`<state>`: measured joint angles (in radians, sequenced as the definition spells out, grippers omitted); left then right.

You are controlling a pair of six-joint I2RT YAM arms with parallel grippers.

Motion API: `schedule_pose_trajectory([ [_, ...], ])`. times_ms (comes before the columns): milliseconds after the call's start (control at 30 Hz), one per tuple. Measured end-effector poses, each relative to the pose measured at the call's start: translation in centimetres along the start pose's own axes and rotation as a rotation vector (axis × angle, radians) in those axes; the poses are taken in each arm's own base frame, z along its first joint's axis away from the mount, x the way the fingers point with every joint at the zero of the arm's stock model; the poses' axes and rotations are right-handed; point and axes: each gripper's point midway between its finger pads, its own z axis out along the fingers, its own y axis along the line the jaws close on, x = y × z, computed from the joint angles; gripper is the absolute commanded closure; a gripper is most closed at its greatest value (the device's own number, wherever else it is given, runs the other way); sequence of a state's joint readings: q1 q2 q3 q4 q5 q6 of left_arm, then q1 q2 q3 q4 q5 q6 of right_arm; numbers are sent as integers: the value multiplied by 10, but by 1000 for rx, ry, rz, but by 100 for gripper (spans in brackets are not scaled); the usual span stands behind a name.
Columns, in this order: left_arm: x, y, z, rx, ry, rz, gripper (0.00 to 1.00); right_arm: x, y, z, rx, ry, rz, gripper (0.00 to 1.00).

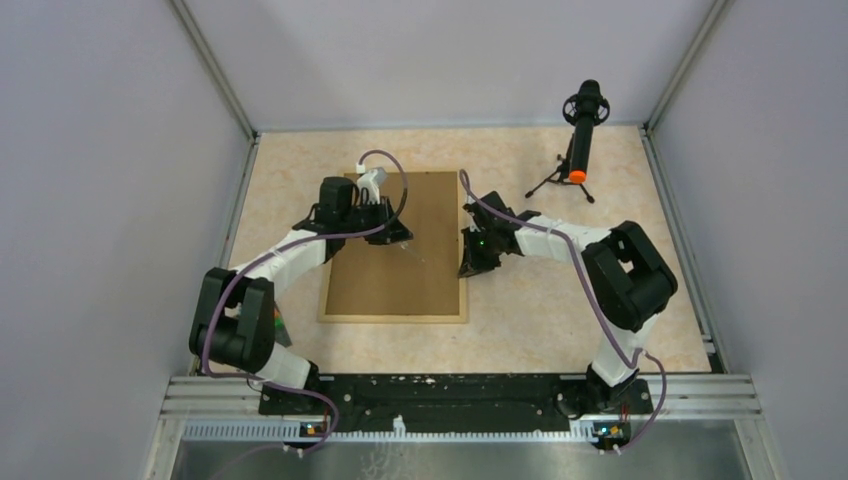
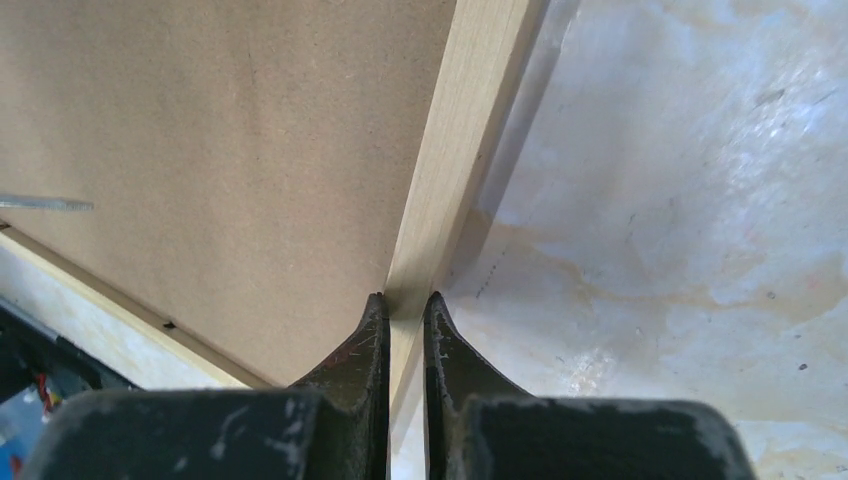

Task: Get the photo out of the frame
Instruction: Adjust the photo frame at the center of the board.

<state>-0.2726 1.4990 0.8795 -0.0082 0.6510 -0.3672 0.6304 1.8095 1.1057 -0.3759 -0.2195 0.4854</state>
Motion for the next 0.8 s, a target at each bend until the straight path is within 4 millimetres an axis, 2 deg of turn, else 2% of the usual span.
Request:
schedule_pose_trajectory([
  [200, 7, 3, 3, 12, 23, -15, 100, 12, -1, -5, -54, 29, -7, 99],
  [233, 8, 3, 4, 18, 27, -17, 100, 13, -1, -5, -56, 30, -12, 94],
  [300, 11, 2, 5, 38, 35, -20, 100, 16, 0, -6, -59, 32, -18, 77],
  [467, 16, -4, 11, 112, 41, -34, 100, 27, 4, -9, -79, 54, -54, 75],
  [667, 15, -5, 23, 171, 29, -81, 100, 47, 11, -23, -149, 96, -72, 51],
  [767, 14, -4, 29, 199, 24, -118, 100, 49, 17, -37, -213, 88, -79, 45],
  [800, 13, -5, 31, 210, 22, -125, 100, 46, 18, -43, -231, 70, -87, 40],
])
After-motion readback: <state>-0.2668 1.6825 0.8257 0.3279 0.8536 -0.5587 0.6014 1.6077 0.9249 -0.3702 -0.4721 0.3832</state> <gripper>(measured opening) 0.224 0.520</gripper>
